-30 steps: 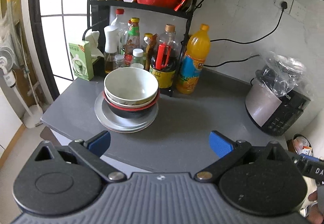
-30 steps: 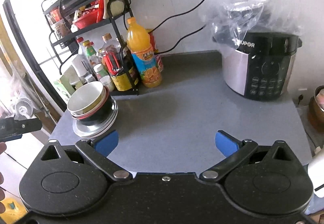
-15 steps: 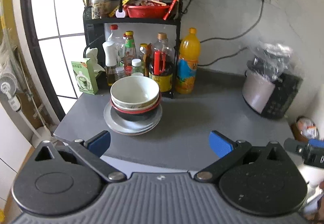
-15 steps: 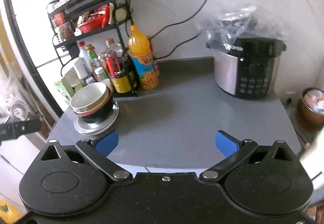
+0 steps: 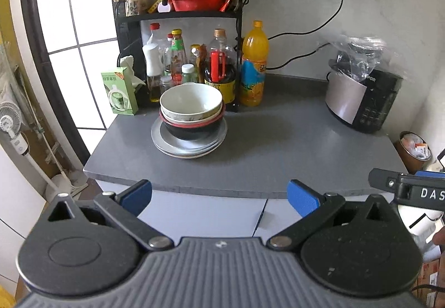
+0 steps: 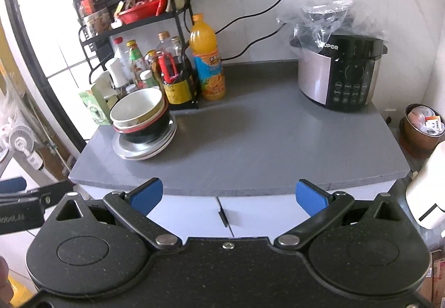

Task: Organize plates and bowls

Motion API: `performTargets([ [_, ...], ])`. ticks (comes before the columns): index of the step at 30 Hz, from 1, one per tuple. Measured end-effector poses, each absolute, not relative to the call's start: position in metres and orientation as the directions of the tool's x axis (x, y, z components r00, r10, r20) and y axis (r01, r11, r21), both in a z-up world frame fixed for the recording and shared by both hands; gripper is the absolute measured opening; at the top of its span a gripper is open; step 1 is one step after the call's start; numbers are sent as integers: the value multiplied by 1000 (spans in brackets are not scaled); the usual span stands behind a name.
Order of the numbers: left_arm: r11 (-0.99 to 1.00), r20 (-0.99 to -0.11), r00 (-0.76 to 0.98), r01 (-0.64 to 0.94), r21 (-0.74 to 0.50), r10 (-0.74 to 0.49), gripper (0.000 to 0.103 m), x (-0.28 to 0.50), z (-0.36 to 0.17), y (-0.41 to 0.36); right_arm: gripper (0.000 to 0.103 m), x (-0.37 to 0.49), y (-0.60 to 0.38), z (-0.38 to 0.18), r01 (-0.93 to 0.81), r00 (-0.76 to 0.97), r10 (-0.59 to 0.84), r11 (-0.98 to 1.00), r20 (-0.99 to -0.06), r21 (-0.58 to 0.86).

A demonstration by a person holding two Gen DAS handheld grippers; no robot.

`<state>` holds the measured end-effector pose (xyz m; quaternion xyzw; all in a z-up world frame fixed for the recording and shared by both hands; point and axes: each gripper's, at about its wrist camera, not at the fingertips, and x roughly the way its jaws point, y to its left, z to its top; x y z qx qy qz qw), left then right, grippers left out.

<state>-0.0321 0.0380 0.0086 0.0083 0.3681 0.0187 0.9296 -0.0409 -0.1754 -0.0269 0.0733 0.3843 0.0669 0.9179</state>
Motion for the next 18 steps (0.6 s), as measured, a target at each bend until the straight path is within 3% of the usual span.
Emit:
performTargets([
  [18, 1000, -662, 749, 25, 13, -10, 103, -45, 13, 42, 103, -68, -176, -15, -17, 717, 122, 987, -686, 158],
])
